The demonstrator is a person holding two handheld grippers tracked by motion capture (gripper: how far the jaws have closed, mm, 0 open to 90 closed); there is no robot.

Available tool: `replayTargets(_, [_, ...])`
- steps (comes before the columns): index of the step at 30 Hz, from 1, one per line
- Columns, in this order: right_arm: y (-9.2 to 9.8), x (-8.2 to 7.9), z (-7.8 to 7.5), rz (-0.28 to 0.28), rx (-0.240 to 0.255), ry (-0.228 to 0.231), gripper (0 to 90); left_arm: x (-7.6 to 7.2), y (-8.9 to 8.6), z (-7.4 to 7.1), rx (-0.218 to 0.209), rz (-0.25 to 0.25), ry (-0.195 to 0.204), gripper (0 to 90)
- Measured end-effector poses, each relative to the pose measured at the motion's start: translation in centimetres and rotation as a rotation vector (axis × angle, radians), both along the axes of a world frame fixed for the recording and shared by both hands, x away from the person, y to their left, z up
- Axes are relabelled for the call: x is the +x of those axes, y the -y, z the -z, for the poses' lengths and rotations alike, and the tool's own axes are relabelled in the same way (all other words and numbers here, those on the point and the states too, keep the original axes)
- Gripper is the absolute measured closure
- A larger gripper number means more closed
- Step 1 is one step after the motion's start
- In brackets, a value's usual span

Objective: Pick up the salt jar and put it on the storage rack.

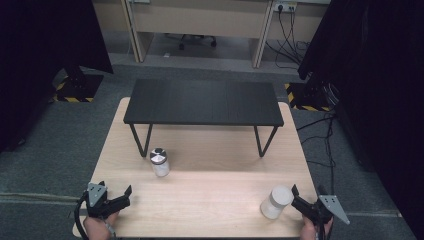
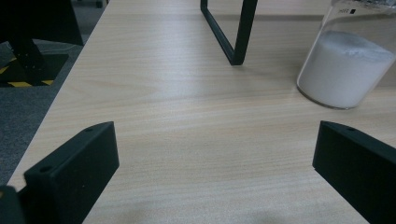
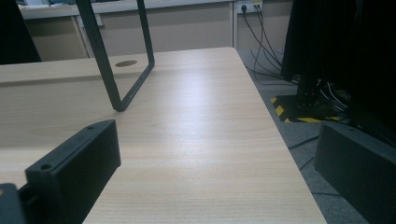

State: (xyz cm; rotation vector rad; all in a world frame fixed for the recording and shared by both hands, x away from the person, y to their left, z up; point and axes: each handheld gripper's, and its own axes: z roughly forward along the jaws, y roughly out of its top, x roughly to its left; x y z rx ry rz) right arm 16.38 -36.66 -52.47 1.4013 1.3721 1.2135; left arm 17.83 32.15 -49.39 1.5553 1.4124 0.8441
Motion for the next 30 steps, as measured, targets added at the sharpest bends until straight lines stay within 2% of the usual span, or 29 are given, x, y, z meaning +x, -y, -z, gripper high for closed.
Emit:
replayTargets(22, [0.1,-0.2,0.3,-0.002,0.007,0.019,0.7,0.7,0.5,-0.5,0.027,0.025,-0.027,0.0])
replayTargets(25, [0.2,-0.3,0.4,0.000,0.016,0.028,0.8,1.0,0.2,-0.7,0.017,0.048,-0.040,0.0])
replayTargets(28, [0.2,-0.3,0.5,0.003,0.024,0.032,0.7,1.0,-0.2,-0.6,-0.019,0.061,-0.032,0.0])
replayTargets(30, [0.2,-0.3,0.5,0.003,0.023,0.032,0.8,1.0,-0.2,-0.7,-0.025,0.085,-0.035,0.0])
